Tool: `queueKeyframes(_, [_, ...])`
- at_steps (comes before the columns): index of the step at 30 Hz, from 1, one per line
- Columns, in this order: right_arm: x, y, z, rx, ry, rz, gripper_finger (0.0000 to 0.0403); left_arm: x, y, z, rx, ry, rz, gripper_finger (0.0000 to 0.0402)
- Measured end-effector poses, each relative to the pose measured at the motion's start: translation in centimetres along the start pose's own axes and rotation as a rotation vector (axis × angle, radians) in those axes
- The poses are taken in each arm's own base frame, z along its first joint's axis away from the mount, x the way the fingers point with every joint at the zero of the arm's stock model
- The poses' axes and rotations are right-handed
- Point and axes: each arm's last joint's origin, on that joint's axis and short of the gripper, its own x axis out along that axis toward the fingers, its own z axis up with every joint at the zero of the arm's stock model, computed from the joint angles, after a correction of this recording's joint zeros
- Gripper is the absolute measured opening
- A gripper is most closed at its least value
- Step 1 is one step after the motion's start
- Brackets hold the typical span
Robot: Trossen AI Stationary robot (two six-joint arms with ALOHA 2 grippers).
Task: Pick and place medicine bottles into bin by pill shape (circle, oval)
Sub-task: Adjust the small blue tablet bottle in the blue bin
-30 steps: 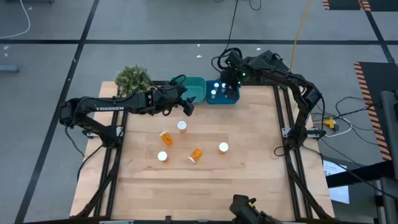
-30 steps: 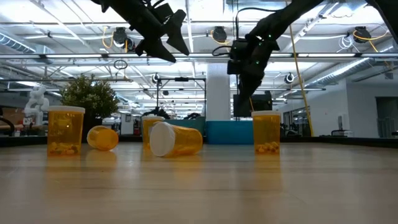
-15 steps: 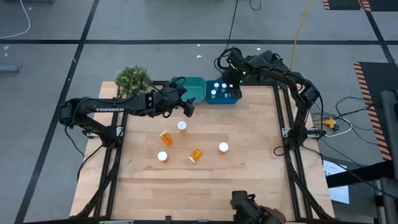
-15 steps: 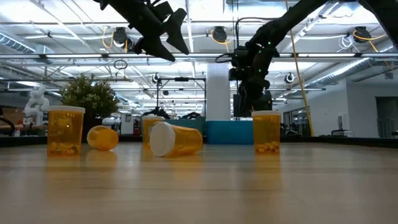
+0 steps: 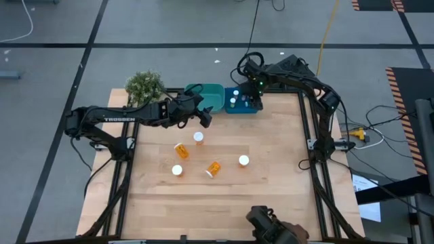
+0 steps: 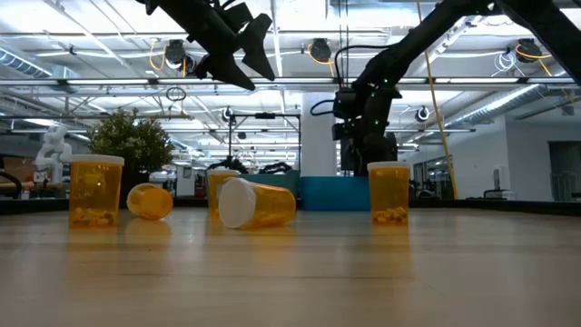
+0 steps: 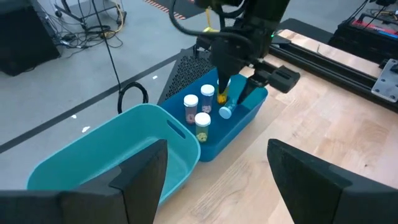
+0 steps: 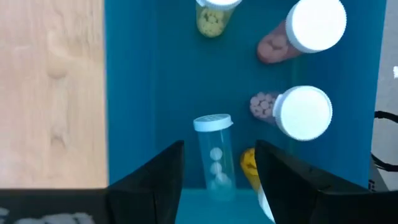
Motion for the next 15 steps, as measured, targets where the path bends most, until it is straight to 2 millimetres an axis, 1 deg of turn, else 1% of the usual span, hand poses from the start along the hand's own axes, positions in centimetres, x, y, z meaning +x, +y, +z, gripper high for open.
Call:
queueKeyframes(3, [0.7,-0.1,-0.1,-0.001,0.011,0.012,0.0187,0.0,0.0,0.0,0.019,0.000,0.001,0.0280])
queueKeyframes(9, [1.4,-0.3,-0.2,-0.037,0.054,-0.011,0.0187,0.0,0.0,0.0,0.025,0.000,0.003,0.0280])
queueKeyframes(15, [2.0,-0.3,-0.3,-0.069,0.062,-0.002,0.0187,0.0,0.0,0.0,0.044,0.000,0.004,0.0280])
